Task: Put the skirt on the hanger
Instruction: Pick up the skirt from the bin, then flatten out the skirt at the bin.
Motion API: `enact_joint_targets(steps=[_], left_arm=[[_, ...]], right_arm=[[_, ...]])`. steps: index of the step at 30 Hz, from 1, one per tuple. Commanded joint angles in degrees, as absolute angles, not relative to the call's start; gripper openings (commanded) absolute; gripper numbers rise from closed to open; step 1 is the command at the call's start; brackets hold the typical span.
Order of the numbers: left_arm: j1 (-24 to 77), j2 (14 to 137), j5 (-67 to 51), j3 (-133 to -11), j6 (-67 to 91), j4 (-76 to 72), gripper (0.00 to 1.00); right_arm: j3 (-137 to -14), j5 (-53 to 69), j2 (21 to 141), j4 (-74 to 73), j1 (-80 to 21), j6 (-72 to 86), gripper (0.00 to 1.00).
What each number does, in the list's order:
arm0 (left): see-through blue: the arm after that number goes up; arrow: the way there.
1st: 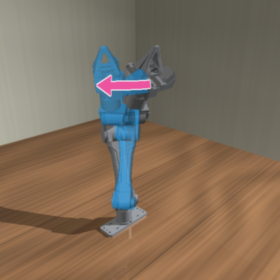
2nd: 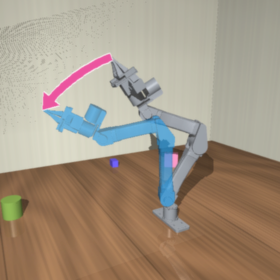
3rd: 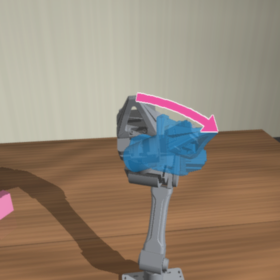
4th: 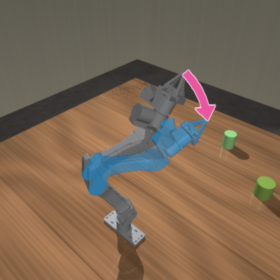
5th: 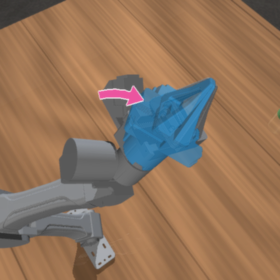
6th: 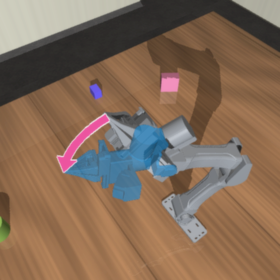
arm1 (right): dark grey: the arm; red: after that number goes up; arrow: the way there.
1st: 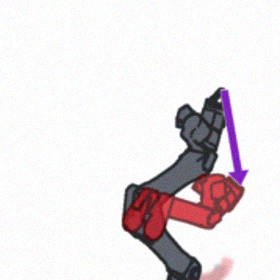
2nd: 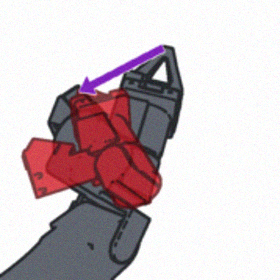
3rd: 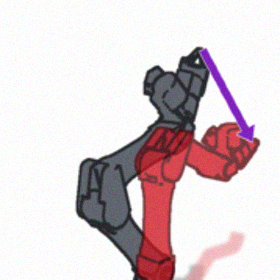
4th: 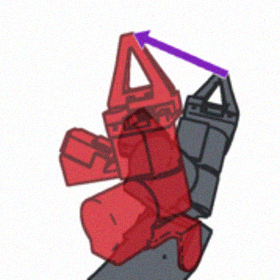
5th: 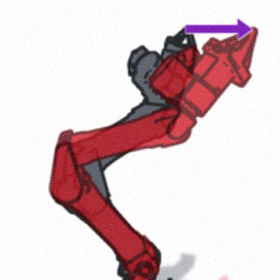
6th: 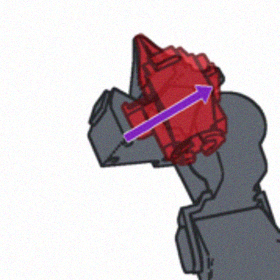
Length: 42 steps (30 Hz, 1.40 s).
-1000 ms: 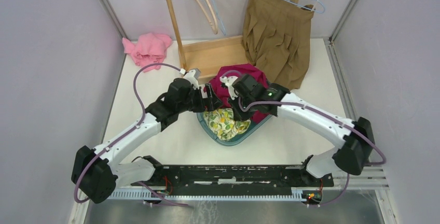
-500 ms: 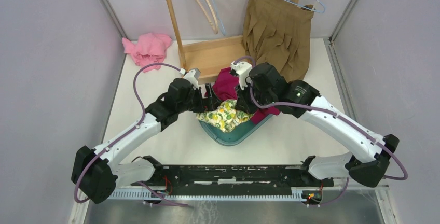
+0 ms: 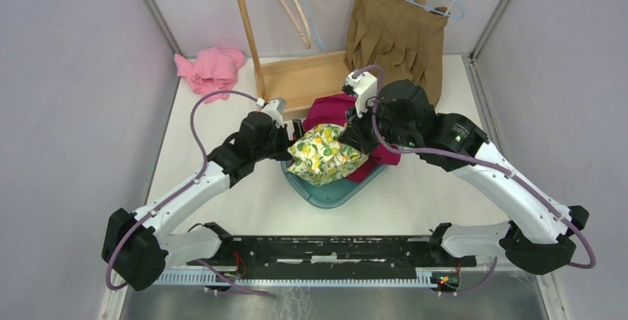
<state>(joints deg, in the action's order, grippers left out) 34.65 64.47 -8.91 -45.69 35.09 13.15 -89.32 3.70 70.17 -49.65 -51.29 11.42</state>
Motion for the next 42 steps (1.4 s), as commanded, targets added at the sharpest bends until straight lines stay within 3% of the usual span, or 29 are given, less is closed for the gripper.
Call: enact_joint_targets(steps=[1, 22, 42], left_arm=[[34.98, 63.20, -7.65, -46.40, 34.43, 11.54, 0.99], [35.04, 62.40, -7.18, -45.58, 34.41, 11.70, 0.99], [35.00, 61.44, -8.07, -45.25, 33.65, 11.79, 0.99]], right_arm=[[-93.53, 1.93, 69.21, -43.68, -51.59, 9.85, 0.01], [-100.89, 0.53, 73.32, -39.01, -51.58, 8.41, 0.01], [-95.19, -5.10, 75.69, -34.78, -49.88, 7.94, 0.01]])
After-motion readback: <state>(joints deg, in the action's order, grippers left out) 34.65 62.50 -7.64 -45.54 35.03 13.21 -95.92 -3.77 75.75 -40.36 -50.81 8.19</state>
